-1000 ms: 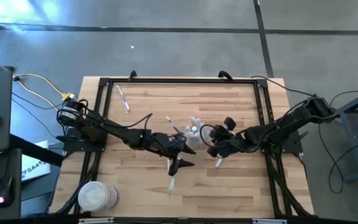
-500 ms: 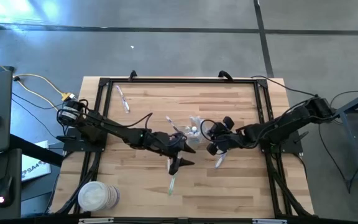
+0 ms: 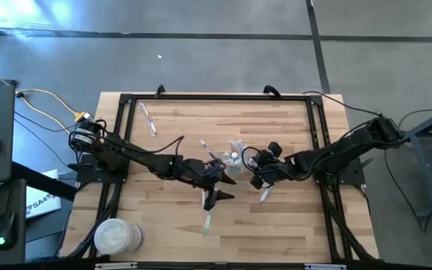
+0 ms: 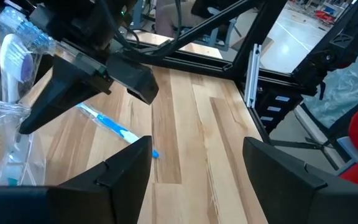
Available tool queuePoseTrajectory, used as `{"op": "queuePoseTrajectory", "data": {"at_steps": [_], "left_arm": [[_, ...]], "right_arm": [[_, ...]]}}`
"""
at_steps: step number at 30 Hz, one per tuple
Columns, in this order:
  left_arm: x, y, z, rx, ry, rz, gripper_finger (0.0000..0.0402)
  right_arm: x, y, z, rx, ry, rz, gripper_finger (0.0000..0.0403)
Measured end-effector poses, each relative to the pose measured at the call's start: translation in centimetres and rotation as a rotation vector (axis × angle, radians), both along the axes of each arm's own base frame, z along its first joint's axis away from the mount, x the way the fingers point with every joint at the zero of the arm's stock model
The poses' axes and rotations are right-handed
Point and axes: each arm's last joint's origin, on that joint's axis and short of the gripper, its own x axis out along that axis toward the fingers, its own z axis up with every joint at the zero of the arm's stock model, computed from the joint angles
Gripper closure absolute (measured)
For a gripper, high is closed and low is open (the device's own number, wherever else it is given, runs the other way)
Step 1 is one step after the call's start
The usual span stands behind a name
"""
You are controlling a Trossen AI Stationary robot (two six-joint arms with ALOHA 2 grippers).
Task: Pick & Place toothbrushing station
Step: Put the bottom violet toothbrush into the wire organizer, then put the blue toothbrush into the wire organizer
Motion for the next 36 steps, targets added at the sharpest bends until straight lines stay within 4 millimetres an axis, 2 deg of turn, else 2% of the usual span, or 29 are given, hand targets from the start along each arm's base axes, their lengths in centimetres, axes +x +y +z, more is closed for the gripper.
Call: {"op": "queuePoseTrajectory", "data": {"at_steps": [5,9,16,21,26,32,36], "left_arm": [[0.0,0.0,-0.1,0.001,0.005,0.000,0.0153],[0.0,0.0,-0.2,0.004,0.017,0.000,0.0153],[-0.1,0.0,-0.4,0.009,0.039,0.000,0.0153],[-0.2,0.0,-0.6,-0.001,0.062,-0.011,0.0153],[-0.2,0.0,-0.7,0.002,0.073,-0.012,0.0153],[-0.2,0.0,-0.7,0.002,0.076,-0.012,0.0153],[-0.2,0.0,-0.7,0.002,0.076,-0.012,0.0153]], "right_arm": [[-0.3,-0.1,0.3,0.005,0.006,0.001,0.0215],[-0.8,-0.2,1.1,0.037,-0.009,0.021,0.0196],[-2.5,-0.3,3.3,0.179,-0.048,0.080,0.0207],[-4.3,0.4,4.0,0.372,0.043,0.268,0.0222],[-5.7,2.3,3.8,0.451,0.160,0.434,0.0233],[-6.4,4.6,2.3,0.390,0.266,0.465,0.0240],[-6.1,5.5,1.1,0.331,0.317,0.473,0.0241]]}}
